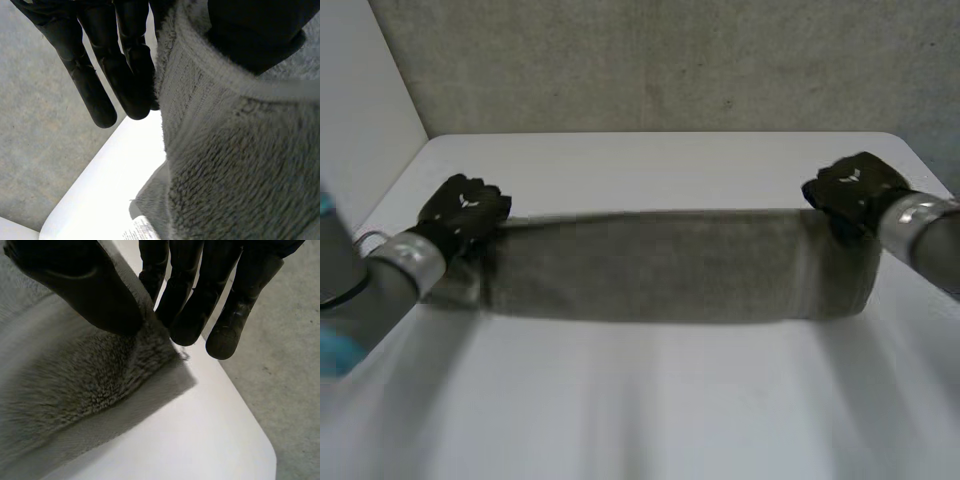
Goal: Fold the towel.
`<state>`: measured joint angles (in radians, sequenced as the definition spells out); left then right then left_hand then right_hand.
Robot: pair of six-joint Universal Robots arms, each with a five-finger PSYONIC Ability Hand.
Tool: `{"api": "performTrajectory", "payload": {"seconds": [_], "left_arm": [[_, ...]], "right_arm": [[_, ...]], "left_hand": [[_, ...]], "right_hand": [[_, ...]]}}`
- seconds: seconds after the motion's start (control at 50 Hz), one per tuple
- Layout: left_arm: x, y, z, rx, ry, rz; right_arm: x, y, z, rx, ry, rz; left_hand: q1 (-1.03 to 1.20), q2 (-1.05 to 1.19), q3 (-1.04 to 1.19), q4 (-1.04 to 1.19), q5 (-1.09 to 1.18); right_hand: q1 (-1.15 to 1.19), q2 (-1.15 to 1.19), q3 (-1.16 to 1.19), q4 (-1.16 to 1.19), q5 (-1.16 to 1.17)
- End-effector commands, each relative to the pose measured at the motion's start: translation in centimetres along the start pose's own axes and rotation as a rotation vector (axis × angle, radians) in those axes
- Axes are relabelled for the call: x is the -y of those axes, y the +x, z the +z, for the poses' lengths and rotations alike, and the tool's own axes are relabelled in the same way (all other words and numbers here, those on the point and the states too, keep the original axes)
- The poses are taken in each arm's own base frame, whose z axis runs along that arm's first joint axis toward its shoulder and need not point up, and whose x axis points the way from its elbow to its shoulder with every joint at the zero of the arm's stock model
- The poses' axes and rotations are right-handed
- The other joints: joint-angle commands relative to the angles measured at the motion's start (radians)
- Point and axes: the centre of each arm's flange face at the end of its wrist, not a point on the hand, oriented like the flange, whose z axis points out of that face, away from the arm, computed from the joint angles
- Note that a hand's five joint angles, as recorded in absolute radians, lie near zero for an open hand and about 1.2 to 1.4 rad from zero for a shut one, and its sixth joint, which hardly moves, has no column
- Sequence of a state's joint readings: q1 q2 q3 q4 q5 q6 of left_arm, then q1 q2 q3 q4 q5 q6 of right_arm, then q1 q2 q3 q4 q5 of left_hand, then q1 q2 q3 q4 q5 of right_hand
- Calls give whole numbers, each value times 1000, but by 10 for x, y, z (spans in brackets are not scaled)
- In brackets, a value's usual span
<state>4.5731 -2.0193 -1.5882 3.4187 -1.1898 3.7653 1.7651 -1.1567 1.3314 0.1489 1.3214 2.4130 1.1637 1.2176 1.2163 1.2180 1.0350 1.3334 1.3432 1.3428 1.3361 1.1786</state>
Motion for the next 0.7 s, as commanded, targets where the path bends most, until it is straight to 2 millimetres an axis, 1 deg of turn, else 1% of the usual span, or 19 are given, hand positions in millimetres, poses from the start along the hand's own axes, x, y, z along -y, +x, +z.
{"api": "performTrajectory", "payload": {"seconds": [0.02, 0.06, 0.08, 0.12, 0.14, 0.16, 0.18, 0.2, 0.22, 0.24, 0.26, 0.28, 0.36, 0.48, 0.52, 0.56, 0.62, 0.66, 0.7], "left_arm": [[-32, -5, 68, 93, -33, 46], [-39, -6, 85, 126, -33, 89], [-39, -6, 85, 126, -33, 90], [-43, -1, 95, 132, -14, 140], [-43, -1, 95, 132, -14, 140], [-44, 2, 99, 144, 5, 170], [-44, 2, 99, 145, 5, 171], [-45, 4, 102, 158, 23, 199], [-43, 7, 104, 175, 40, 227], [-43, 7, 104, 175, 40, 227], [-41, 9, 105, 187, 58, 251], [-41, 12, 105, 192, 69, 275], [-42, 15, 104, 193, 82, 294], [-36, 17, 101, 180, 103, 295], [-31, 16, 100, 175, 117, 298], [-25, 15, 98, 159, 139, 299], [-23, 14, 96, 154, 141, 299], [-13, 3, 89, 163, 148, 292], [-8, 0, 84, 156, 152, 276]], "right_arm": [[-11, -11, 63, -134, 58, -28], [-15, -11, 79, -202, 123, -45], [-15, -11, 79, -203, 124, -45], [-16, -17, 92, -244, 181, -60], [-16, -17, 92, -245, 181, -60], [-16, -23, 96, -251, 199, -67], [-18, -25, 99, -255, 204, -67], [-18, -25, 99, -255, 204, -67], [-22, -28, 101, -257, 185, -65], [-22, -28, 101, -257, 185, -65], [-25, -28, 101, -266, 170, -62], [-28, -29, 102, -272, 154, -59], [-28, -28, 100, -281, 143, -55], [-33, -35, 93, -254, 118, -51], [-30, -32, 89, -255, 119, -54], [-20, -22, 79, -272, 133, -52], [-19, -19, 75, -275, 132, -51], [-16, -16, 66, -275, 126, -52], [-13, -15, 61, -272, 126, -52]], "left_hand": [[233, 179, 180, 178, 187], [233, 179, 180, 178, 187], [233, 179, 180, 178, 187], [233, 179, 180, 178, 187], [233, 179, 180, 178, 187], [166, 112, 114, 112, 120], [165, 112, 113, 111, 120], [-297, -351, -349, -351, -343], [-734, -788, -787, -789, -780], [-739, -793, -791, -793, -785], [-939, -993, -992, -994, -985], [-979, -1033, -1032, -1033, -1025], [-982, -1036, -1035, -1037, -1028], [-985, -1039, -1038, -1040, -1031], [-985, -1039, -1038, -1040, -1031], [-985, -1039, -1038, -1040, -1031], [-985, -1039, -1038, -1040, -1031], [-985, -1039, -1038, -1040, -1031], [-988, -1042, -1041, -1043, -1034]], "right_hand": [[63, 53, 54, 60, 43], [63, 53, 54, 60, 43], [63, 53, 54, 60, 43], [63, 53, 54, 60, 43], [63, 53, 54, 60, 43], [29, 19, 20, 26, 9], [-695, -705, -704, -698, -715], [-702, -712, -712, -705, -722], [-1159, -1169, -1168, -1162, -1179], [-1159, -1169, -1168, -1162, -1179], [-1159, -1169, -1168, -1162, -1179], [-1159, -1169, -1168, -1162, -1179], [-1159, -1169, -1168, -1162, -1179], [-1159, -1169, -1168, -1162, -1179], [-1159, -1169, -1168, -1162, -1179], [-1159, -1169, -1168, -1162, -1179], [-1159, -1169, -1168, -1162, -1179], [-1159, -1169, -1168, -1162, -1179], [-1159, -1169, -1168, -1162, -1179]]}}
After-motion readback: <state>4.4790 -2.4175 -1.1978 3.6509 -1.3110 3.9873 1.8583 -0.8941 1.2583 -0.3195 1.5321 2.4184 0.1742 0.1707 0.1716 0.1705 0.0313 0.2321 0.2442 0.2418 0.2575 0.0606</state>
